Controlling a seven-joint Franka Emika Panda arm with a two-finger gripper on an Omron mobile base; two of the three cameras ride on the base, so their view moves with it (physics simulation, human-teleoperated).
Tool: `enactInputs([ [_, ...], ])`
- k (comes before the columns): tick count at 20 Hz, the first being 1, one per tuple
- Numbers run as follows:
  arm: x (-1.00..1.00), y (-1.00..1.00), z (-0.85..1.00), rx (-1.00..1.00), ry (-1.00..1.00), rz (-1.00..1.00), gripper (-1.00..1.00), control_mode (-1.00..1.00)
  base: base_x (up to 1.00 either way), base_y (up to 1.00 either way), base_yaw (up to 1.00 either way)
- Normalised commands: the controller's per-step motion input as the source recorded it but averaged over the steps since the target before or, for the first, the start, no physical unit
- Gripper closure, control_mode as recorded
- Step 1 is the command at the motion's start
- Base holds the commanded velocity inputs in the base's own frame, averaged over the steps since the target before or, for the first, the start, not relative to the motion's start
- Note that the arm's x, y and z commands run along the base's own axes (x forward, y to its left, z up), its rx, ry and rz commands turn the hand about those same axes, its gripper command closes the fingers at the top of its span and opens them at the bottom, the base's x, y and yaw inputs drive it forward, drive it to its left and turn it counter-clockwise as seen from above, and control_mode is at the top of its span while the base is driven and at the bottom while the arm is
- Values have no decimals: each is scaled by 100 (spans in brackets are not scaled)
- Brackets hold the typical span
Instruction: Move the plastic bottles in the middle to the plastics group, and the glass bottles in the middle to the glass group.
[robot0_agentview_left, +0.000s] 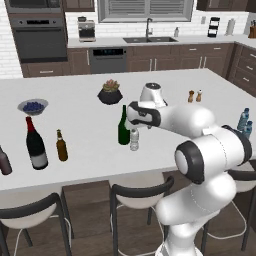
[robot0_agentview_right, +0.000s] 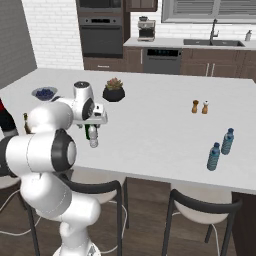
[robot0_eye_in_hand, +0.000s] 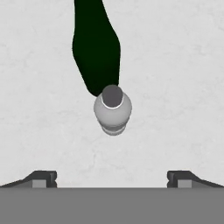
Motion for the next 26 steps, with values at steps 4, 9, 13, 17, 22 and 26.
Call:
enactInputs([
  [4,19,0,-11,0,0,0,-100,-100,0,0,0],
  [9,30,0,-14,0,0,0,-100,-100,0,0,0],
  [13,13,0,-10,0,0,0,-100,-100,0,0,0],
  [17,2,2,-18,0,0,1,-100,-100,0,0,0],
  [22,3,1,-18,0,0,3,-100,-100,0,0,0],
  [26,0,2,-14,0,-9,5,-100,-100,0,0,0],
])
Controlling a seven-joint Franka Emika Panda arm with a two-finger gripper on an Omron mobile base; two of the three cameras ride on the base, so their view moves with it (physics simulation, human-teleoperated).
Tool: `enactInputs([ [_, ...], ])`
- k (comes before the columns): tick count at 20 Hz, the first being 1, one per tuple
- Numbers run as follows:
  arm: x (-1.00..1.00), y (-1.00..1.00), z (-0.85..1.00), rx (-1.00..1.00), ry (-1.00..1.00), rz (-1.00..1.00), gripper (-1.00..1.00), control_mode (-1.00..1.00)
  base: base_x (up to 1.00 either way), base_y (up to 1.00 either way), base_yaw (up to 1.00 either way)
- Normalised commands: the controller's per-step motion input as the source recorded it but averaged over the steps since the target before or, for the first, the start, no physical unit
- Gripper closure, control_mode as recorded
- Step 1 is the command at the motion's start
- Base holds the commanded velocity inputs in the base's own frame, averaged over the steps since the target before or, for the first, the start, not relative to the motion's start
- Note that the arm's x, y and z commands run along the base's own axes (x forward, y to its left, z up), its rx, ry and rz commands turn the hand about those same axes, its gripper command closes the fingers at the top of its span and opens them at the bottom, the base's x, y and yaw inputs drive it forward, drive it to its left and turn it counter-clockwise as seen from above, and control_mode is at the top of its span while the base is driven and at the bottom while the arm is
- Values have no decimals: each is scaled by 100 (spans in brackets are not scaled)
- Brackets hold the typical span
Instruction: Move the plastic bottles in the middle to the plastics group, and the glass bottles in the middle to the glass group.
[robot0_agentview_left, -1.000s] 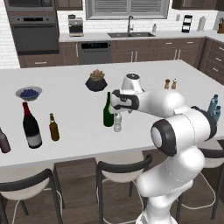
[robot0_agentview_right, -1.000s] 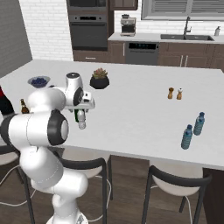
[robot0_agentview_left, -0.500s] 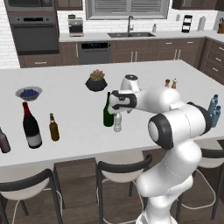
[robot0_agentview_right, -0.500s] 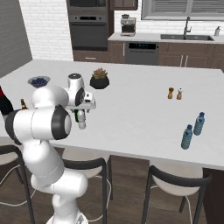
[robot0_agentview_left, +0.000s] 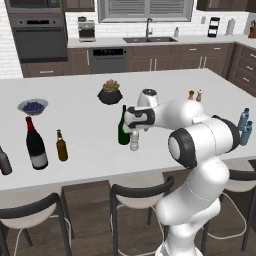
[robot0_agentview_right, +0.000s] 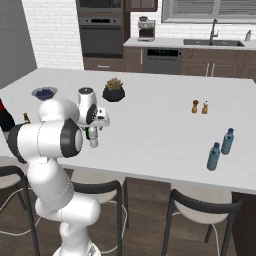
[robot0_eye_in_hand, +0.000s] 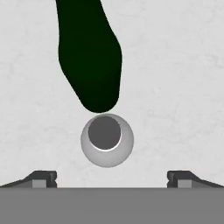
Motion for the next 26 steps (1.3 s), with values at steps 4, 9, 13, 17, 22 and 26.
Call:
enactInputs([
  [4,5,5,-8,0,-8,5,-100,-100,0,0,0],
  [9,5,2,-3,0,0,3,-100,-100,0,0,0],
  [13,9,0,0,0,0,2,-100,-100,0,0,0],
  [17,10,0,0,0,1,0,-100,-100,0,0,0],
  [22,0,0,0,0,0,0,-100,-100,0,0,0],
  [26,4,7,0,0,1,0,-100,-100,0,0,0],
])
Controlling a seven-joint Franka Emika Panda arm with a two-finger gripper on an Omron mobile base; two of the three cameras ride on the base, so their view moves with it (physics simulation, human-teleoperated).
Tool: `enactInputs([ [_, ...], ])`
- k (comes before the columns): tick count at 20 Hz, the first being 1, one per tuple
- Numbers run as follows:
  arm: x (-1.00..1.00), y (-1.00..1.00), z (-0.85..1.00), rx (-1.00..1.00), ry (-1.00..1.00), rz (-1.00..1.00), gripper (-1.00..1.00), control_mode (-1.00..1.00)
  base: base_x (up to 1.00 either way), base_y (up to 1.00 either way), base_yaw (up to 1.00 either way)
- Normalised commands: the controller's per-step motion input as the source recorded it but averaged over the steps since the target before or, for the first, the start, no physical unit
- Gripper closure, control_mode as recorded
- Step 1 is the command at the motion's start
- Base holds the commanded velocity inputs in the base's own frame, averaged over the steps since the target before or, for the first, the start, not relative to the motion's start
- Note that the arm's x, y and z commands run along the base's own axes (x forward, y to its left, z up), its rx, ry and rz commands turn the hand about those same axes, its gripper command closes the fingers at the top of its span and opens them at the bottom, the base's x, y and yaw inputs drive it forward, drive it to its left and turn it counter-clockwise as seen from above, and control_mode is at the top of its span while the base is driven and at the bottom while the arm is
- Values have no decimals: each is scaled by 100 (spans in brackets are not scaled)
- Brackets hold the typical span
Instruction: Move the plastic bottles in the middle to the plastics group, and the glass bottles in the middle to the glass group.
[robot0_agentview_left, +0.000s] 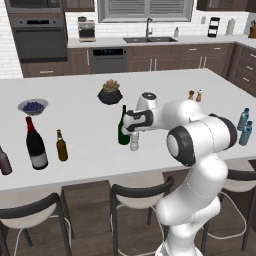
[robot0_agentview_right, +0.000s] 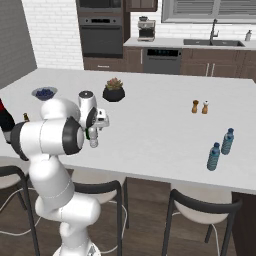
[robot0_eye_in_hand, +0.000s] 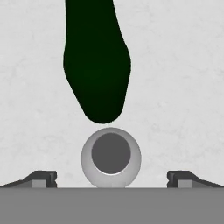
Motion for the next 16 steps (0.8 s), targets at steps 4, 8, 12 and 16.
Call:
enactInputs([
  [4,16,2,-6,0,1,0,-100,-100,0,0,0],
  [8,14,0,-8,0,1,0,-100,-100,0,0,0],
  [12,6,0,-6,0,1,0,-100,-100,0,0,0],
  [16,0,0,0,0,0,0,-100,-100,0,0,0],
])
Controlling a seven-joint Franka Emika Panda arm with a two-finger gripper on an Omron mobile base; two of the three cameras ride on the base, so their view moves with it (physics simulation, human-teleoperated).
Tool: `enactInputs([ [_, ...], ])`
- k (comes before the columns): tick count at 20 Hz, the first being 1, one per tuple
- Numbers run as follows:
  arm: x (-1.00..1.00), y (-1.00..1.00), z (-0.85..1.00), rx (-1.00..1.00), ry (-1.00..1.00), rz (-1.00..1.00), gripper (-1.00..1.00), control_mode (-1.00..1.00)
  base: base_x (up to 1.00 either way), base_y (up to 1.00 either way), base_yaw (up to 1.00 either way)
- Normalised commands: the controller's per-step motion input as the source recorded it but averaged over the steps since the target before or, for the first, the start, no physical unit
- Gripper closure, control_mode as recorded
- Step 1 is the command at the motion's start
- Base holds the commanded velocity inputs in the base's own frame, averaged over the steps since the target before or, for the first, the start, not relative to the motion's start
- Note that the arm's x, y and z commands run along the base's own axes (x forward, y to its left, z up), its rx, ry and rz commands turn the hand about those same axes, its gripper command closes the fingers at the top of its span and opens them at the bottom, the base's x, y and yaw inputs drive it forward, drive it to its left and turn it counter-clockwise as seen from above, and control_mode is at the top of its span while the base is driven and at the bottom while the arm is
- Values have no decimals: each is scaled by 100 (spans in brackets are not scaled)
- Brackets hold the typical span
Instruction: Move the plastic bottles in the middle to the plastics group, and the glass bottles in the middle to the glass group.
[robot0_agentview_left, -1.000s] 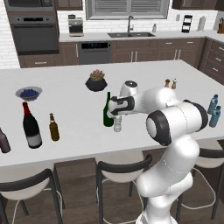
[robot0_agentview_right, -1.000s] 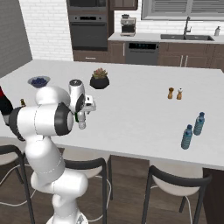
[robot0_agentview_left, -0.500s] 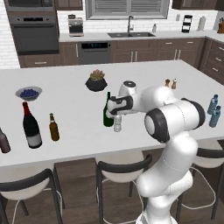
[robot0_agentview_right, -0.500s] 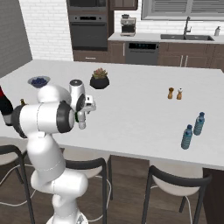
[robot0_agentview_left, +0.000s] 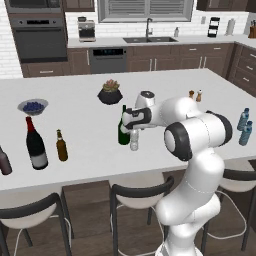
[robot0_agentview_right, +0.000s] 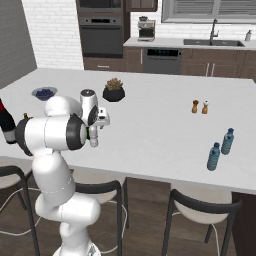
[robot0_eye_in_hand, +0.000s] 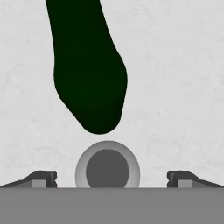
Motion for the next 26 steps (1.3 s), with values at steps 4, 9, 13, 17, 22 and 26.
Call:
enactInputs([
  [4,0,0,0,0,0,0,100,-100,0,0,0],
  [9,0,0,-1,0,0,0,100,-100,0,0,0],
  [13,-1,0,0,0,0,0,100,-100,0,0,0],
  [17,-41,-10,0,0,-9,0,100,-100,0,0,0],
  [22,-61,-53,20,0,-7,-2,100,-100,0,0,0],
  [26,-48,-80,34,0,-2,-9,100,-100,0,0,0],
])
